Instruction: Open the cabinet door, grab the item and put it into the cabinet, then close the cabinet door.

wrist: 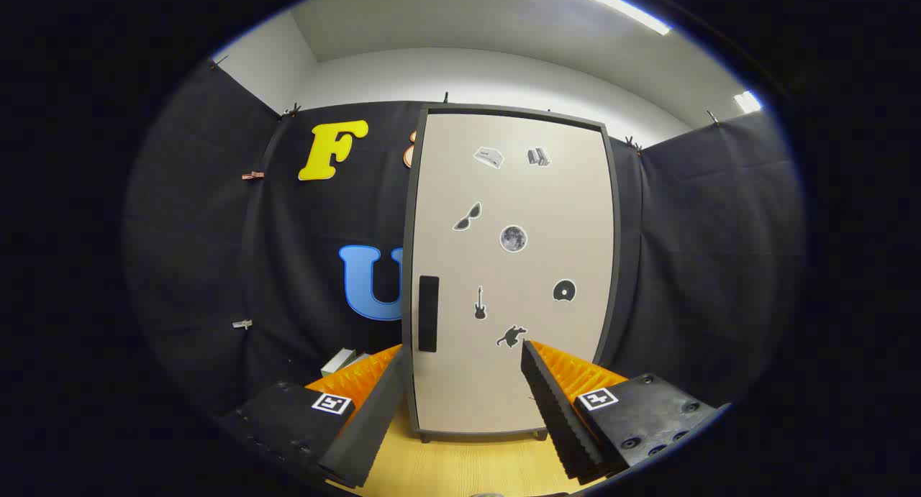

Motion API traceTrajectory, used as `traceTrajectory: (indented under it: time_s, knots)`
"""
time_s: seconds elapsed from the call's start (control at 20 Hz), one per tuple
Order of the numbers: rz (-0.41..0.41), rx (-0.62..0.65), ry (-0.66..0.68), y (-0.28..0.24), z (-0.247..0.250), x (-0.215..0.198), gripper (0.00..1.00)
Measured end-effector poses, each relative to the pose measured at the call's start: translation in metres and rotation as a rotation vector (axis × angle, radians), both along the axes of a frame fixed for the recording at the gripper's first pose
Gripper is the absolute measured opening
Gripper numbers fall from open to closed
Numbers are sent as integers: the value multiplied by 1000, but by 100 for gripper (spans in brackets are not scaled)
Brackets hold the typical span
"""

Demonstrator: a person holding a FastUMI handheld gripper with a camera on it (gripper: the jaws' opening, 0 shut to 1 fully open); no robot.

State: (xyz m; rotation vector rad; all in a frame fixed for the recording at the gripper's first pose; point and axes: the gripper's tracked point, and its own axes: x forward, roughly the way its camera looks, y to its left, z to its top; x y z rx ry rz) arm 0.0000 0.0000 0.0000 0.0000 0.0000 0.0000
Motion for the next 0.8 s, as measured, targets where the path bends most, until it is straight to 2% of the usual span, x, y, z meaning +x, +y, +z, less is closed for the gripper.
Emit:
traceTrajectory:
  time_s: [0.8]
  knots:
    - [31,15,5,14,-6,10,98]
